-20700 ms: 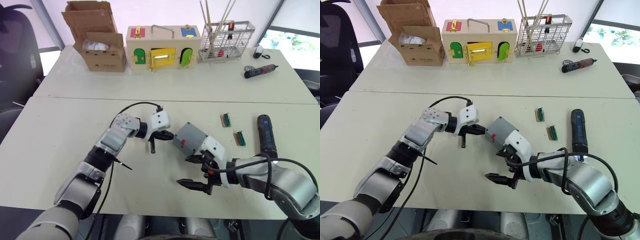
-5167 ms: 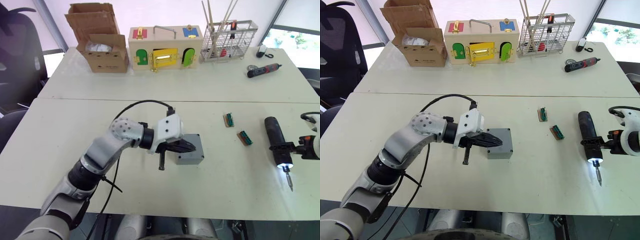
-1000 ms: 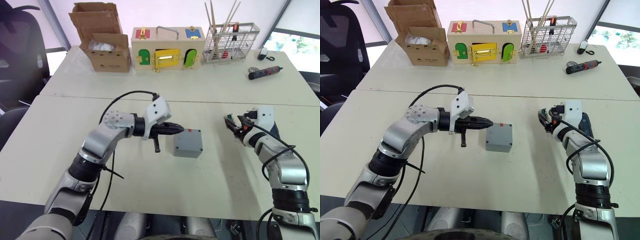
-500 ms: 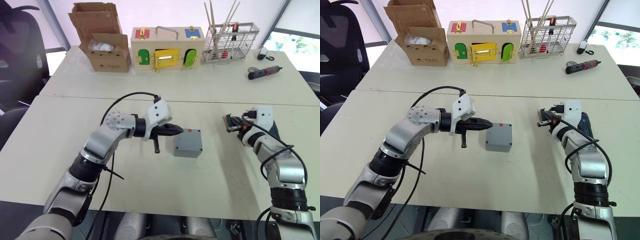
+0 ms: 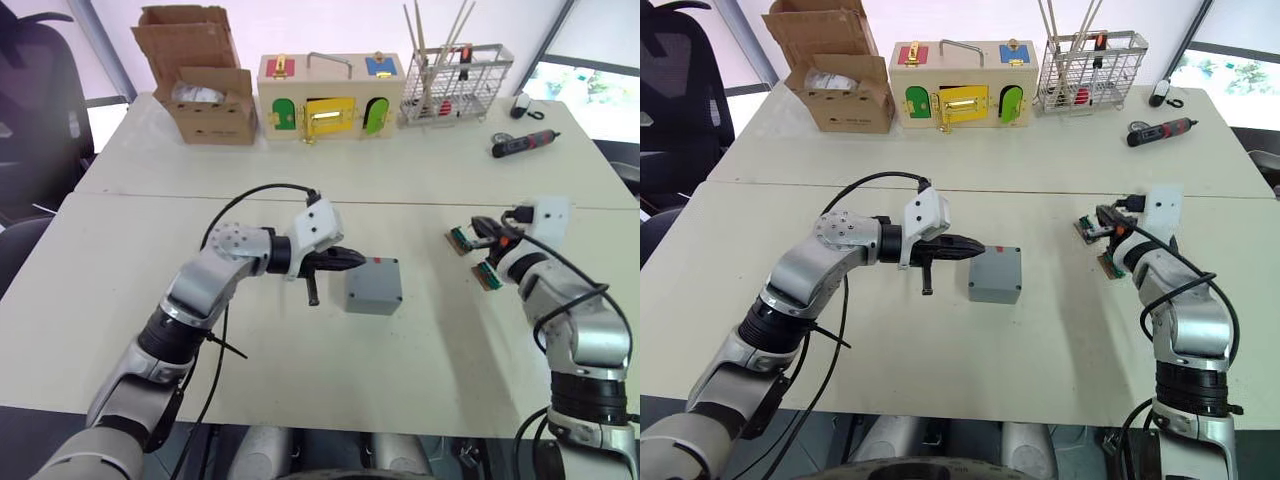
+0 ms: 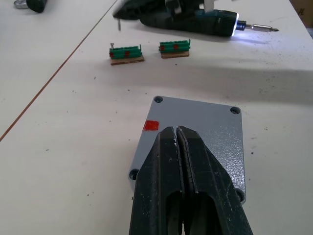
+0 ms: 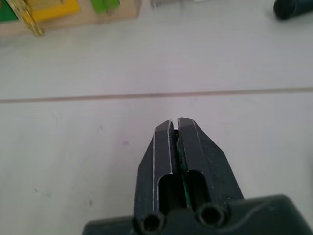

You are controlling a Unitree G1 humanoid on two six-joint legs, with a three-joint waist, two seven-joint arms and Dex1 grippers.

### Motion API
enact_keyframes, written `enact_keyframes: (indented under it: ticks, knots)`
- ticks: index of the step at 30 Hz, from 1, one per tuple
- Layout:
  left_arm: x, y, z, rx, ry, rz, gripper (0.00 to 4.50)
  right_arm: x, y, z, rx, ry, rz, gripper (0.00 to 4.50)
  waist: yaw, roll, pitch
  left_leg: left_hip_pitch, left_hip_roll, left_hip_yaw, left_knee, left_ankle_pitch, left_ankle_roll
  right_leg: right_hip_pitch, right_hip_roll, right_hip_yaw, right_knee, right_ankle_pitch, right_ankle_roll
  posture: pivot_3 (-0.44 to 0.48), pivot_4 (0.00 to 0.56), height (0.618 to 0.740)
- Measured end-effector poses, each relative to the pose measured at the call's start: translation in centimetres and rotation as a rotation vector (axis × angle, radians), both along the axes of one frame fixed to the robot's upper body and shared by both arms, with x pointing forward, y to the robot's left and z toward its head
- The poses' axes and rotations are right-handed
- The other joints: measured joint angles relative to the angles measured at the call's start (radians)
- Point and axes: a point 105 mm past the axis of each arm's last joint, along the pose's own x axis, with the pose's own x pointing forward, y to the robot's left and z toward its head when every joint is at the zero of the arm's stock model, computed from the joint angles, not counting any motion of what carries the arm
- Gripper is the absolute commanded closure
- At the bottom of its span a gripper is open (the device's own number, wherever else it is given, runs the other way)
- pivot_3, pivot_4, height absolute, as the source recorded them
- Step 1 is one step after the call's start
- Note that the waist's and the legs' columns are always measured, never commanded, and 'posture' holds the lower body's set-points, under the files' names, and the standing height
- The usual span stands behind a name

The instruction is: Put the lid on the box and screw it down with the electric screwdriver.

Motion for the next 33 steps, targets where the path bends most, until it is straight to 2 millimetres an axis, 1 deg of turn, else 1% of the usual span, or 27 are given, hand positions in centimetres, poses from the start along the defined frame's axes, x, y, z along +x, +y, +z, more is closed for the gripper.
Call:
enact_keyframes:
  ticks: [2, 5, 6, 8, 9, 11, 13, 15, 18, 22, 27, 33]
  knots:
    - [0.1, 0.1, -0.1, 0.0, 0.002, 0.002, 4.5, -0.3, 0.2, 1.1, -0.013, -0.022, 0.014, 4.44, -0.001, 0.0, 0.0, 0.0, 0.0, 0.0, 0.0, 0.0, 0.0, 0.0, 0.0, 0.0, 0.0, 0.0, 0.0, 0.0, 0.15, 0.694]
    - [0.2, 0.4, -0.1, 0.008, 0.002, 0.009, 4.5, -0.8, 0.8, 2.0, -0.005, -0.034, 0.05, 4.44, -0.002, 0.0, 0.0, 0.0, 0.0, 0.0, 0.0, 0.0, 0.0, 0.0, 0.0, 0.0, 0.0, 0.0, 0.0, 0.0, 0.15, 0.694]
    - [0.2, 0.6, -0.2, 0.017, 0.003, 0.008, 4.5, -1.2, 1.6, 2.2, 0.002, -0.03, 0.097, 4.44, -0.001, 0.0, 0.0, 0.0, 0.0, 0.0, 0.0, 0.0, 0.0, 0.0, 0.0, 0.0, 0.0, 0.0, 0.0, 0.0, 0.15, 0.694]
    - [0.1, 1.4, -0.3, 0.051, 0.004, 0.006, 4.5, -2.4, 3.9, 2.5, 0.002, -0.026, 0.232, 4.44, -0.002, 0.0, 0.0, 0.0, 0.001, 0.0, -0.001, 0.0, 0.001, 0.0, 0.0, 0.001, 0.0, 0.0, 0.0, 0.0, 0.15, 0.694]
    - [-0.1, 2.0, -0.4, 0.074, 0.004, -0.001, 4.5, -3.2, 5.2, 2.4, -0.001, -0.018, 0.307, 4.44, -0.003, 0.0, 0.0, 0.0, 0.001, 0.0, -0.001, -0.001, 0.001, 0.0, 0.0, 0.001, 0.0, 0.0, 0.0, 0.0, 0.15, 0.694]
    - [-0.5, 2.7, -0.7, 0.106, 0.007, -0.012, 4.5, -4.2, 7.2, 2.0, 0.003, 0.0, 0.407, 4.44, -0.003, 0.0, 0.0, 0.0, 0.001, 0.0, -0.001, -0.001, 0.003, 0.0, 0.0, 0.001, -0.001, 0.0, 0.0, 0.0, 0.15, 0.694]
    - [-1.0, 3.1, -1.0, 0.127, 0.019, -0.025, 4.5, -4.9, 8.5, 1.3, 0.011, 0.028, 0.472, 4.44, -0.001, 0.0, 0.0, 0.0, 0.001, 0.0, -0.001, -0.002, 0.003, 0.0, -0.001, 0.001, -0.001, 0.0, 0.0, 0.0, 0.15, 0.694]
    - [-1.1, 3.4, -1.2, 0.14, 0.034, -0.03, 4.5, -5.2, 9.3, 0.8, 0.017, 0.047, 0.513, 4.44, 0.001, 0.0, 0.0, 0.0, 0.001, 0.0, 0.0, -0.002, 0.003, 0.001, -0.001, 0.001, -0.001, 0.0, 0.0, 0.0, 0.15, 0.694]
    - [-1.5, 3.4, -1.0, 0.148, 0.024, -0.043, 4.5, -5.6, 10.1, 0.0, 0.021, 0.076, 0.545, 4.44, 0.0, 0.0, 0.0, 0.0, 0.001, 0.0, 0.0, -0.001, 0.002, 0.001, -0.002, 0.001, -0.001, 0.0, 0.0, 0.0, 0.15, 0.694]
    - [-1.6, 3.3, -1.1, 0.151, 0.029, -0.045, 4.5, -5.9, 10.7, -0.8, 0.021, 0.105, 0.567, 4.44, -0.002, 0.0, 0.0, 0.0, 0.001, 0.0, 0.0, -0.001, 0.002, 0.0, -0.002, 0.001, -0.001, 0.0, 0.0, 0.0, 0.15, 0.694]
    - [-1.7, 3.3, -1.4, 0.153, 0.041, -0.038, 4.5, -5.9, 10.8, -0.8, 0.013, 0.102, 0.575, 4.44, -0.001, 0.0, 0.0, 0.0, 0.001, 0.0, 0.0, -0.001, 0.002, 0.0, -0.002, 0.001, -0.001, 0.0, 0.0, 0.0, 0.15, 0.694]
    - [-1.7, 3.3, -1.3, 0.151, 0.038, -0.036, 4.5, -5.8, 10.8, -1.4, -0.002, 0.12, 0.575, 4.44, -0.001, 0.0, 0.0, 0.0, 0.001, 0.0, 0.0, -0.001, 0.002, 0.0, -0.002, 0.001, -0.001, 0.0, 0.0, 0.0, 0.15, 0.694]
